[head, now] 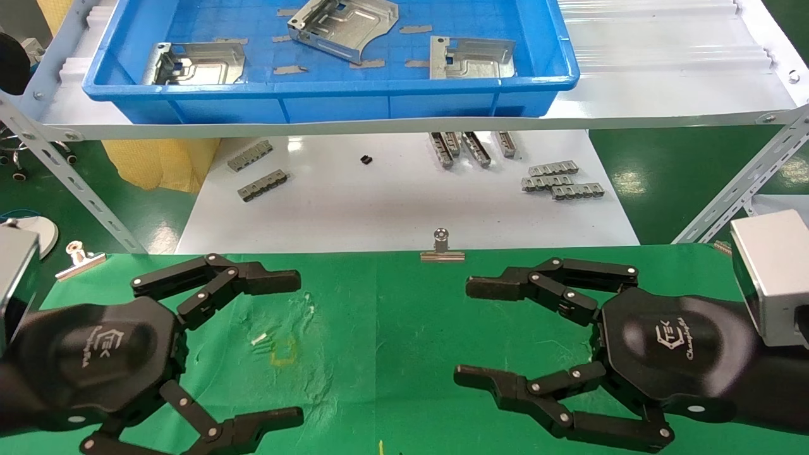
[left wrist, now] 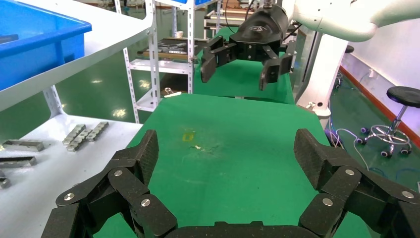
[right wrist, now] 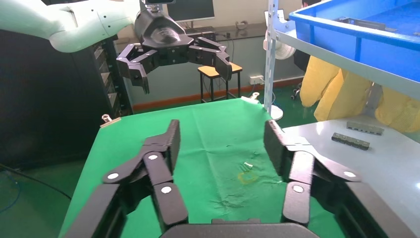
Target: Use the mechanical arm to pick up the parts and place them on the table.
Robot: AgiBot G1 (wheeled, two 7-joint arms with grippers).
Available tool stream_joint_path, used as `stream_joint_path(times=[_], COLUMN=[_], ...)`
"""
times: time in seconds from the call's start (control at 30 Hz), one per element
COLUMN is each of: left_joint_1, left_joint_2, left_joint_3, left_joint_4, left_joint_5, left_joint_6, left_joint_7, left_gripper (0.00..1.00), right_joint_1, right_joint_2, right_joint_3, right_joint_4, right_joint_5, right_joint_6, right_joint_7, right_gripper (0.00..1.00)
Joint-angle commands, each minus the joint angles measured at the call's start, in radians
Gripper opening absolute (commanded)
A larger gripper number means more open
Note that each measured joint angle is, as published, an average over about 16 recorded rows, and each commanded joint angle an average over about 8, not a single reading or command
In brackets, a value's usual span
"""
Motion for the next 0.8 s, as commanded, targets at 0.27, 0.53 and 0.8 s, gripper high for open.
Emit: stream_joint_path(times=[0.27,0.53,0.8], left_joint_1=[0.000,0.000,0.000], left_joint_2=[0.000,0.000,0.000], left_joint_3=[0.000,0.000,0.000], left_joint_4=[0.000,0.000,0.000], left_joint_5=[0.000,0.000,0.000], left_joint_6=[0.000,0.000,0.000], left_joint_7=[0.000,0.000,0.000], left_gripper=[1.00,1.00,1.00], right_joint_1=[0.000,0.000,0.000], right_joint_2=[0.000,0.000,0.000], right_joint_3=[0.000,0.000,0.000], right_joint_4=[0.000,0.000,0.000], right_joint_5=[0.000,0.000,0.000], right_joint_6=[0.000,0.000,0.000], right_joint_7=[0.000,0.000,0.000], right_gripper=[0.00,0.00,0.00])
